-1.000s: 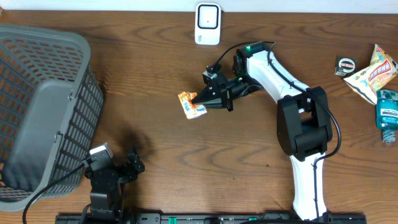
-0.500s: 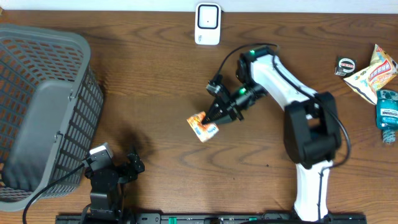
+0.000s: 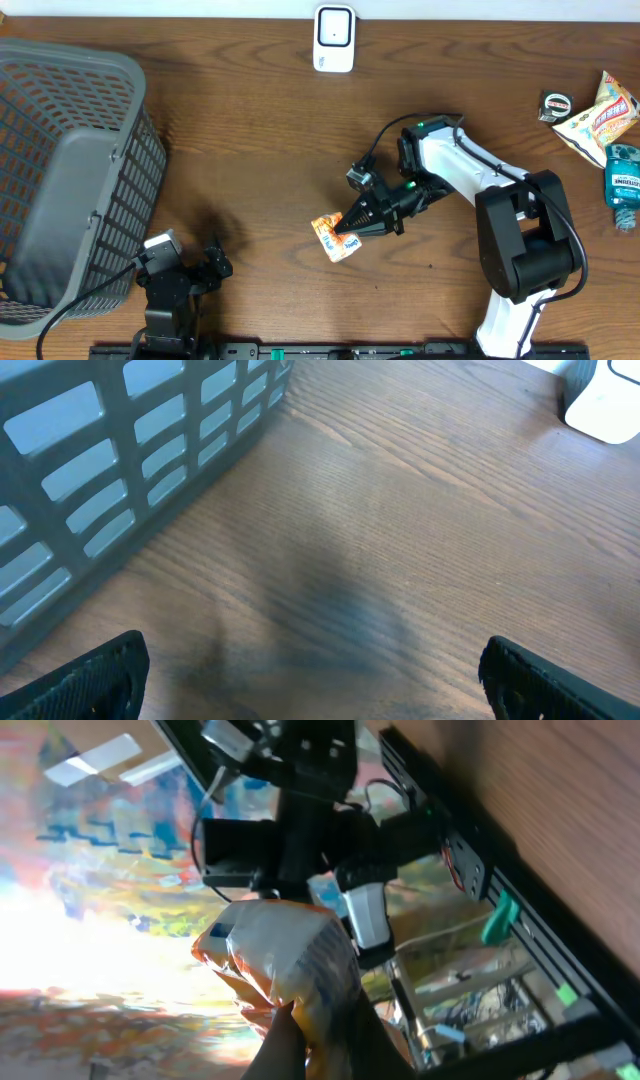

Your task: Scan the item barcode

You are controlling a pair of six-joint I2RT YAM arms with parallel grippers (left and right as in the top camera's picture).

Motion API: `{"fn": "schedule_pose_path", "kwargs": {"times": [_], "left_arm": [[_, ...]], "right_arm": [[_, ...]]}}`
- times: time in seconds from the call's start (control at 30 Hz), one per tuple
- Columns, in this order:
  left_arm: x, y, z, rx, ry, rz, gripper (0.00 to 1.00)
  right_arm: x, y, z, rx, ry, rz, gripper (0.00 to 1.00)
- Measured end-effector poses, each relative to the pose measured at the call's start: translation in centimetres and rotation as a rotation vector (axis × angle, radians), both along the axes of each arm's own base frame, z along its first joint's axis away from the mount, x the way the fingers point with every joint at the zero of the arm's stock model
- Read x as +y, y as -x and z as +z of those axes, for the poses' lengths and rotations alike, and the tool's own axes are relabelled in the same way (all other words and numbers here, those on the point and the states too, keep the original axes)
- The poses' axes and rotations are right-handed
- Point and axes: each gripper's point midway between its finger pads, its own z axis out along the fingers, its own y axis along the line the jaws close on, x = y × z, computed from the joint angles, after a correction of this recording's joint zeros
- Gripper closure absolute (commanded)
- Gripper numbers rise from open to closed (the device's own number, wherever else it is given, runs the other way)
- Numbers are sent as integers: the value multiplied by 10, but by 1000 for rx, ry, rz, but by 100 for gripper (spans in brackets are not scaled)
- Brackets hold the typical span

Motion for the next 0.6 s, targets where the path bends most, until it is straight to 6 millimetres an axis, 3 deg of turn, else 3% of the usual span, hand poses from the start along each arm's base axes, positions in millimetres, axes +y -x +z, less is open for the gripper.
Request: {"fn": "schedule_pose_path", "kwargs": {"times": [0.13,0.37,0.6], "left_arm": [[0,0,0,0,0,0,2],[0,0,0,0,0,0,2],[0,0,0,0,0,0,2]], "right_arm": [[-1,-12,5,-123,-94,-46,99],[-13,-38,16,-512,-252,-79,99],[-14,-68,21,-911,-300,44,98]]}}
